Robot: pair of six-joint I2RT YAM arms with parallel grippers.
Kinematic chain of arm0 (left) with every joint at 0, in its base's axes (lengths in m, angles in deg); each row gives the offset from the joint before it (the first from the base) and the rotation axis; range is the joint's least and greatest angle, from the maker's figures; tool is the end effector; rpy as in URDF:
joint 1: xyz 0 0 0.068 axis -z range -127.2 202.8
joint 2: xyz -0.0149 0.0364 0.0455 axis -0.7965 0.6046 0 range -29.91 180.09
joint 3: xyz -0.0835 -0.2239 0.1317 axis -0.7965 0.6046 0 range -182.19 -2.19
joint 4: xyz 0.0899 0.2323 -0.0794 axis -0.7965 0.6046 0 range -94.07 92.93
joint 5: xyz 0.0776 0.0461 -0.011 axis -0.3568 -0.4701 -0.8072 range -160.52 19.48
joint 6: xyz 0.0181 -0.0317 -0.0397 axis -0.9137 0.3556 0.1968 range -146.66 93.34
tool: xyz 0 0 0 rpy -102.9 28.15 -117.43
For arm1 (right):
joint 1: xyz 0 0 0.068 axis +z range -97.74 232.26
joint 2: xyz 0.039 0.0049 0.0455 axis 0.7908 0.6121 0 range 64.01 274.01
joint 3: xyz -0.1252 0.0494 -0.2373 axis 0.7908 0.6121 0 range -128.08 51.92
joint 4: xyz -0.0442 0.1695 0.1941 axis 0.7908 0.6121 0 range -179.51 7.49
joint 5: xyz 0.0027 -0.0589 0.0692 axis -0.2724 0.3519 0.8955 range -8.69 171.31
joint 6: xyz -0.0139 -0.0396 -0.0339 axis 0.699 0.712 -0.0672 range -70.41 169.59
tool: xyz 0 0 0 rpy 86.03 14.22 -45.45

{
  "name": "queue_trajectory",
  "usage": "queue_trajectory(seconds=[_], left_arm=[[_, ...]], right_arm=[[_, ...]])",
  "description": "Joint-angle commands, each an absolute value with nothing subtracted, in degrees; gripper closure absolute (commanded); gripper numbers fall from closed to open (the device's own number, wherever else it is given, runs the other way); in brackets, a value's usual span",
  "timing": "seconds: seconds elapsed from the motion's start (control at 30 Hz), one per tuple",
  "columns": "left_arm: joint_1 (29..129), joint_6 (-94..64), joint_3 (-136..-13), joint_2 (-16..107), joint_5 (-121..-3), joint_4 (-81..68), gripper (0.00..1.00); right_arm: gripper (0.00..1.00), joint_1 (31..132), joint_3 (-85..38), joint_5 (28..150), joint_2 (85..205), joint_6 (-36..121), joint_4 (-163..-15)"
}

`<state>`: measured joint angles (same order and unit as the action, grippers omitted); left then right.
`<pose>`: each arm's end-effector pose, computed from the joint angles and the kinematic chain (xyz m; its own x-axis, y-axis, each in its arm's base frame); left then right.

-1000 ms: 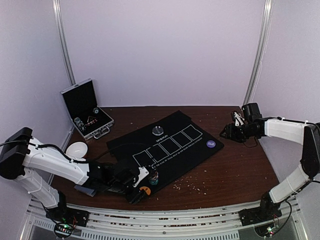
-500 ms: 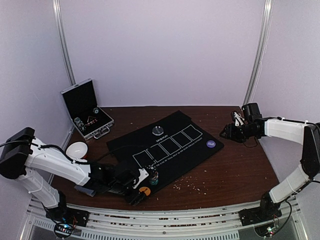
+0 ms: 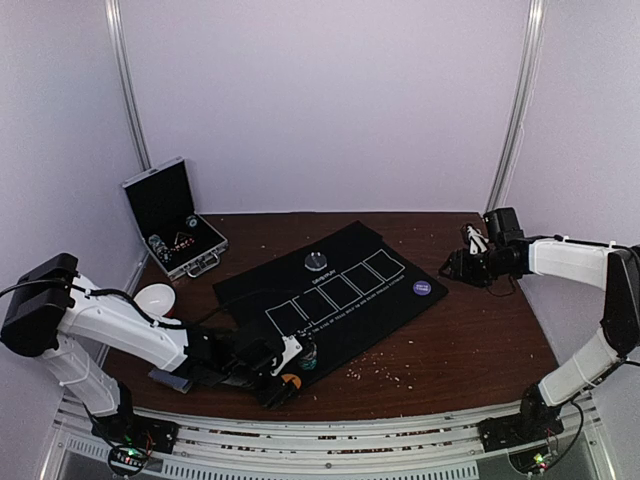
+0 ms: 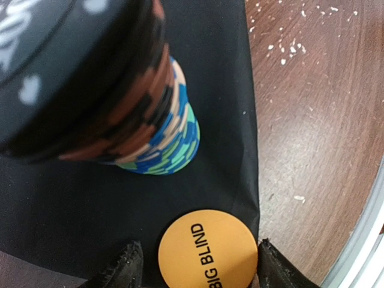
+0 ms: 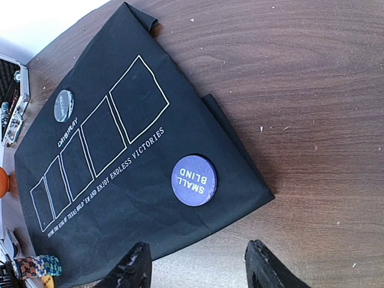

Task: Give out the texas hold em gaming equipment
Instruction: Adjust the big blind button in the big blind area.

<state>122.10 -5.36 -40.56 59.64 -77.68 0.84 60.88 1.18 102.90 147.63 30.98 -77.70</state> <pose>0.1028 -0.2597 0.1335 -0.6015 0.5723 -0.5573 0.7353 0.6694 -0.1062 0.2998 0.0586 0.2179 -0.7859 0.1809 -0.5913 -0.1553 0.8678 0.4719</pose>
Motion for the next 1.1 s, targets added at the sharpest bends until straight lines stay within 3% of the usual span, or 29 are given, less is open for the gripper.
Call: queue_trajectory(seconds=[0.0,0.23,1.07], left_arm=[[121.80,-5.93,-39.06,56.38,-76.25,-2.25,0.34],[121.80,-5.47,-37.18,54.46,-74.73,-2.21,0.40],[120.21,-5.22,-36.66,53.28,-74.77,-2.08,0.39]], right_arm=[[0.44,61.05,2.05,103.03,148.03,31.66,-77.38],[0.44,61.06,2.26,103.29,148.21,31.17,-77.90],[0.44,61.21,1.46,106.51,146.92,31.20,-77.69]])
